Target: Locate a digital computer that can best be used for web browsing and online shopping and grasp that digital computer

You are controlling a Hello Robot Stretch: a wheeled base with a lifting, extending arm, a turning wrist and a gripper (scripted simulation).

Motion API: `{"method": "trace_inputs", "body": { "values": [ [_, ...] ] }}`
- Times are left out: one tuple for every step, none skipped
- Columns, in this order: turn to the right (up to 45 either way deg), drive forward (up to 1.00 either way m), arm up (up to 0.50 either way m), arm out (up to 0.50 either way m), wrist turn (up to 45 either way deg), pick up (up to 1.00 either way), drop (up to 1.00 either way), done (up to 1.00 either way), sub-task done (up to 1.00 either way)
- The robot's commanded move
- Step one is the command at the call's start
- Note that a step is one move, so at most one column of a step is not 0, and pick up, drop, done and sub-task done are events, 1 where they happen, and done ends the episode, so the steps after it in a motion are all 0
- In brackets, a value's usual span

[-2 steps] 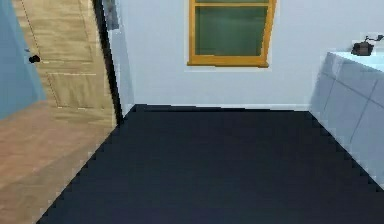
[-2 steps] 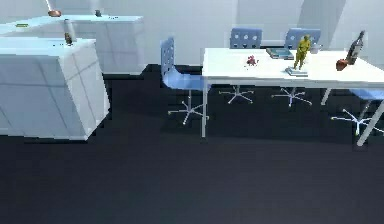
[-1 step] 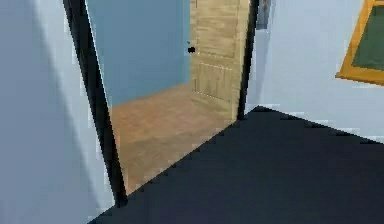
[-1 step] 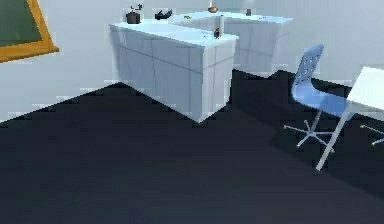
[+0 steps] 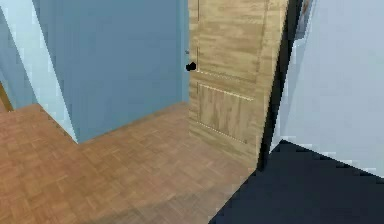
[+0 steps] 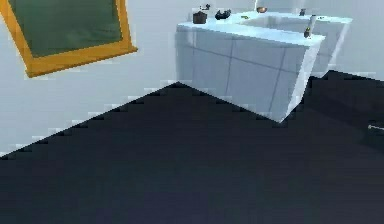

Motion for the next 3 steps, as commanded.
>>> {"method": "trace_inputs", "body": {
  "values": [
    [-6.0, 0.00, 0.00, 0.00, 0.0, 0.00, 0.00, 0.00, 0.00],
    [0.0, 0.35, 0.00, 0.00, 0.0, 0.00, 0.00, 0.00, 0.00],
    [-33.0, 0.00, 0.00, 0.00, 0.0, 0.00, 0.00, 0.00, 0.00]
  ]
}}
